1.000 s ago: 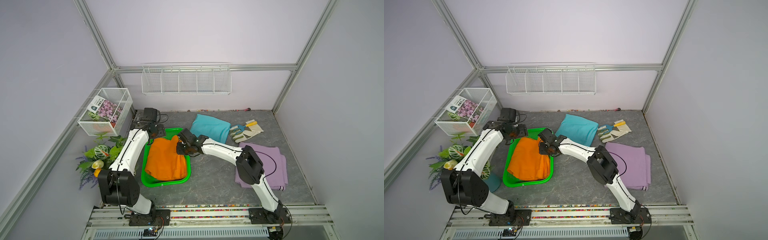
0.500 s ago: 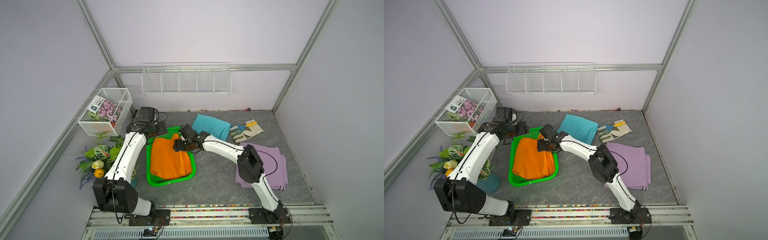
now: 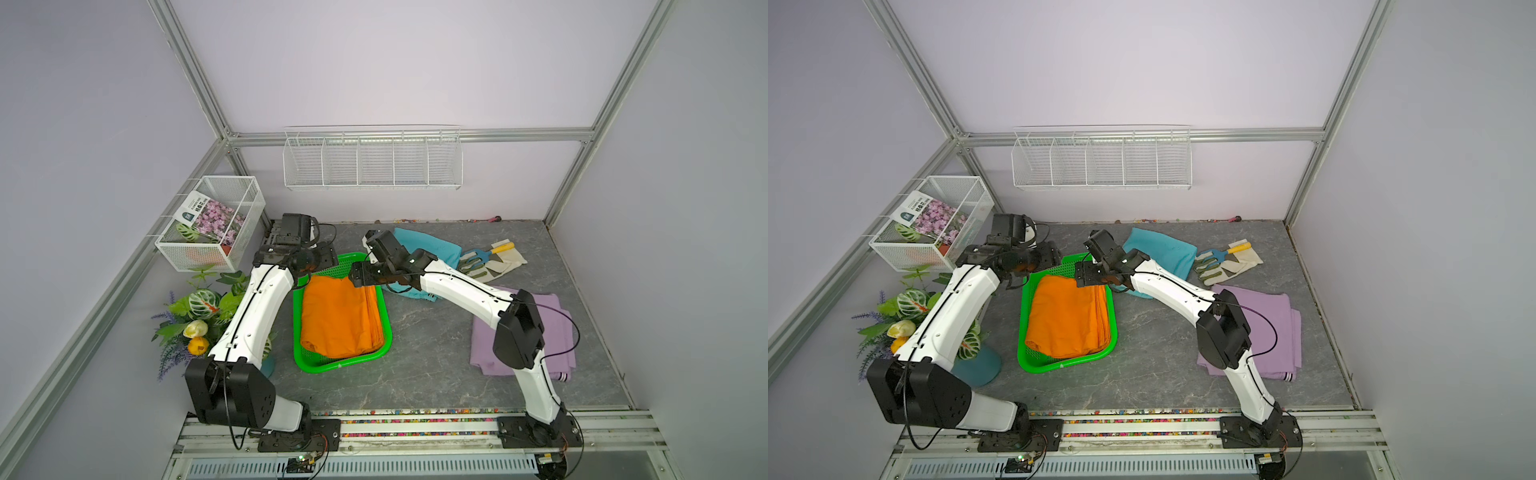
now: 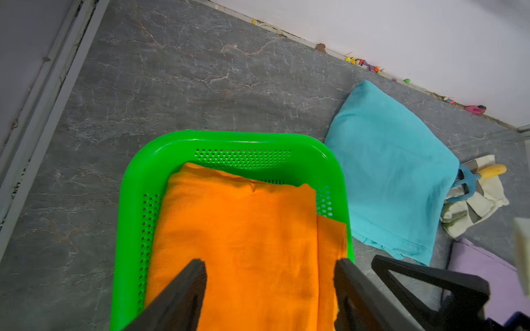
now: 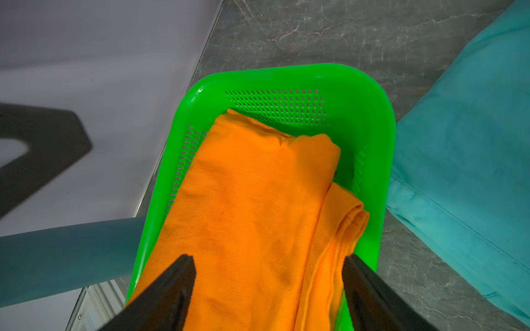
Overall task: Put the folded long pants in the basket
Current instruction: Move the long pant to the center of the board.
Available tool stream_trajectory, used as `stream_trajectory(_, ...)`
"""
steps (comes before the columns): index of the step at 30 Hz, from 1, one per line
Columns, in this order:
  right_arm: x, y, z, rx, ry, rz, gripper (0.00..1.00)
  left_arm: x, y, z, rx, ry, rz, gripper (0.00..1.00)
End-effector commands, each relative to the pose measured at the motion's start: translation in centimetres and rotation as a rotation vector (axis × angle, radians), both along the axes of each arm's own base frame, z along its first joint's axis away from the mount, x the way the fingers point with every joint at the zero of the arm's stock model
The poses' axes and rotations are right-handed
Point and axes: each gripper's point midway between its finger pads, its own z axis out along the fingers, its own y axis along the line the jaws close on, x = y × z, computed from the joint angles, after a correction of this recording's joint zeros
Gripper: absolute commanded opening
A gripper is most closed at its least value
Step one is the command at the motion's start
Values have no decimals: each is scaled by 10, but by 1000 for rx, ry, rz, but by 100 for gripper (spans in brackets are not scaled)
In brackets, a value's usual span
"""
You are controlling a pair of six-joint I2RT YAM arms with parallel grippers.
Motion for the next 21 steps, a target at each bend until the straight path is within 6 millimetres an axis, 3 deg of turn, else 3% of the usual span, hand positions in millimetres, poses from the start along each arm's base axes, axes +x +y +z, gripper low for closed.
stream_trajectory(1,11,-32,28,-12,-40,-52,84,-5,-23,10,-55,-24,-50,74)
stream_trajectory(6,24,-87,25,9,4,-130,84,-5,-67,9,-98,-27,-140,73)
stream_trajectory(11,29,-153,6,-16,69,-236,85,-1,-106,4,-181,-36,-209,73)
stream_trajectory(18,31,-248,-44,5,235,-449,88,0,-148,-6,-233,-48,-293,72)
stream_trajectory(21,37,-268,-65,56,272,-496,88,-3,-155,-9,-239,-47,-312,72)
